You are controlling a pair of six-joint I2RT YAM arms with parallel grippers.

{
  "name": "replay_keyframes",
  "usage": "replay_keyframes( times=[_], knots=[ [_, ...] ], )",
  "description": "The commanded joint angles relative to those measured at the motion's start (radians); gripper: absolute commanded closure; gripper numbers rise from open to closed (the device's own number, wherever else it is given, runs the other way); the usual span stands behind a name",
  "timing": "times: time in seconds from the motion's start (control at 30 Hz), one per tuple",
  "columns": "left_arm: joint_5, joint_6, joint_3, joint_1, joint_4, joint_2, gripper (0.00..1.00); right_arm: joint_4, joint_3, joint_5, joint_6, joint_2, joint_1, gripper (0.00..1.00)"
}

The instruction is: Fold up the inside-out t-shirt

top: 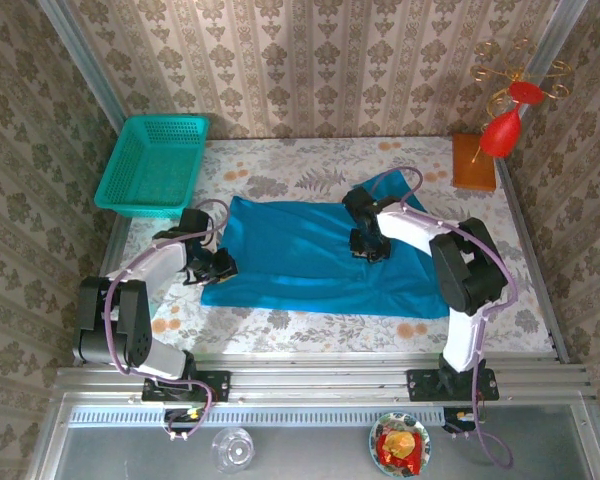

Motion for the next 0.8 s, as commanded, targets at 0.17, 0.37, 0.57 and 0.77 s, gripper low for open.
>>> replay_keyframes(
  times=[0.17, 0.37, 0.57, 0.77],
  knots=[
    [0.0, -0.007, -0.001, 0.005, 0.006, -0.007, 0.8, -0.022, 0.022, 0.045, -0.007, -0.011, 0.02, 0.93],
    [-0.002, -0.008, 0.001, 0.007, 0.006, -0.006, 0.8, -0.028, 0.018, 0.039, 0.001, -0.059, 0.047, 1.0],
    [0.003, -0.001, 0.004, 0.008, 0.0, -0.007, 0.8, 0.019, -0.007, -0.033, 0.007, -0.065, 0.058, 1.0],
    [0.007, -0.002, -0.001, 0.006, 0.002, -0.017, 0.8, 0.029, -0.016, -0.041, -0.008, -0.072, 0.058, 0.78]
  ],
)
